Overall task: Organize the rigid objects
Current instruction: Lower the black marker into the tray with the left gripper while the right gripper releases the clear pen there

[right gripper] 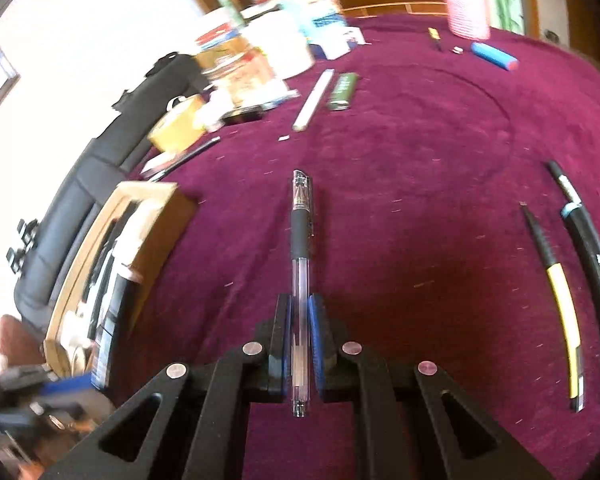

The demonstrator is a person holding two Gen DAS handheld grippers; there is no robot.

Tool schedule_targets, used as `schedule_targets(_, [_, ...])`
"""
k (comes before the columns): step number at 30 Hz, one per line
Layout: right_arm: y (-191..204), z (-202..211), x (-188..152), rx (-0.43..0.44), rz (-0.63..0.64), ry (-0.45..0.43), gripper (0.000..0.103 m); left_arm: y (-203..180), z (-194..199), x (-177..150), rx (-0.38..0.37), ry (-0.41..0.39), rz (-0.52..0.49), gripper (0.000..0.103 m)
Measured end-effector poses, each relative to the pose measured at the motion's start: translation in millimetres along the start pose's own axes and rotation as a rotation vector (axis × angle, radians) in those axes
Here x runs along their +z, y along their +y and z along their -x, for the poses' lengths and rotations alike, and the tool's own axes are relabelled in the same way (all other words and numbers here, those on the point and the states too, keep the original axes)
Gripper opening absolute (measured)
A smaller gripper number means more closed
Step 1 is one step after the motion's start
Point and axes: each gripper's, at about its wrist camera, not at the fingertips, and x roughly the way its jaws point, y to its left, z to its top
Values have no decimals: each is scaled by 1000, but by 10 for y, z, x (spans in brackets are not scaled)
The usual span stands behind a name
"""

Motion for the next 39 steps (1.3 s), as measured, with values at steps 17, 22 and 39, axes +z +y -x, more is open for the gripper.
schedule_targets(17, [1746,-310,-216,196,113,45,10,1411,735,132,68,-117,193,16])
schedule_targets(22, [1976,-538,-180,153,155,70,10,1723,671,201,89,-107,244,16])
schedule_targets(39, [2058,-825,-81,81,165,93,10,1937,360,430,165,-38,198,16])
